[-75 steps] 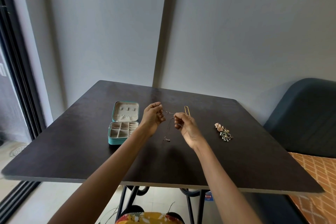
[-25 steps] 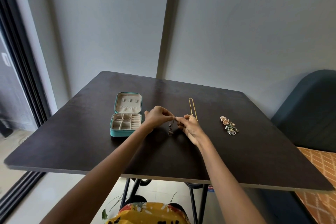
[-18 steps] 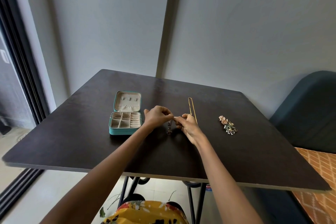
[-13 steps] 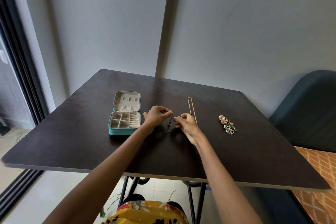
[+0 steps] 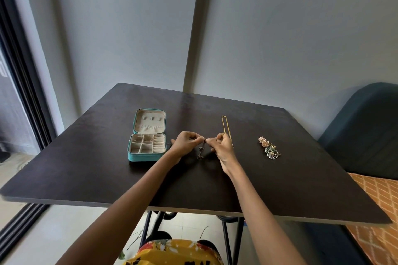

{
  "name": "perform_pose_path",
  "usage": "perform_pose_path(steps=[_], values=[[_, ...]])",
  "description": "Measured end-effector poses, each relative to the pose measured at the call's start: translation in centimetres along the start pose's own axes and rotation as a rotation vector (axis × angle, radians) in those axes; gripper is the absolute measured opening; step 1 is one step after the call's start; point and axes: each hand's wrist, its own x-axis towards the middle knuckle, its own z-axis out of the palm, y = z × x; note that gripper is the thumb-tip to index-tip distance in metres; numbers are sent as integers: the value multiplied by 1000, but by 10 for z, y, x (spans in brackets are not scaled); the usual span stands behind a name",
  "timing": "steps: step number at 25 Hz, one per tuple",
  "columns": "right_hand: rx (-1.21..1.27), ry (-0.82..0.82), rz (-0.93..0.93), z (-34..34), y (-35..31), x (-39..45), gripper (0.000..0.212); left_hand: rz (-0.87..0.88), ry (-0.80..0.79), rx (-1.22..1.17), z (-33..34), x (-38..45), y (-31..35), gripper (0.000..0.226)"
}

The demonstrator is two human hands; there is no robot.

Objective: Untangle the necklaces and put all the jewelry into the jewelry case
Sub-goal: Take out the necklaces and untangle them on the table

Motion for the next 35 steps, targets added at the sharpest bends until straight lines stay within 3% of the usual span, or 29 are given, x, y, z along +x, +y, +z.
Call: perform_pose_path(steps=[5,8,11,14,25,31,35], values=[[81,-21,42,-3,-5,-1,30,-48,50,-26,2,13,-9,32],[118,-31,61,-5,-4,0,30,-17,14,-92,-1,7,-4,14],[86,-55,58,-6,-5,-1,30,38,-70,-121,-5,3,-4,10],[72,-74,51,-7,-5,-2,31,50,-38,-80,-6,2,-6,5],[-31,-60,36,-3,-5,-1,24,38,-84,-103,-4,4,-9,8],[10,-62,42,-2,-2,-1,19,12,-184,44,-6,6,-10,20],[35,-100,69,-2,-4,-2,19,-43,-187,290,-6,13,-16,30]])
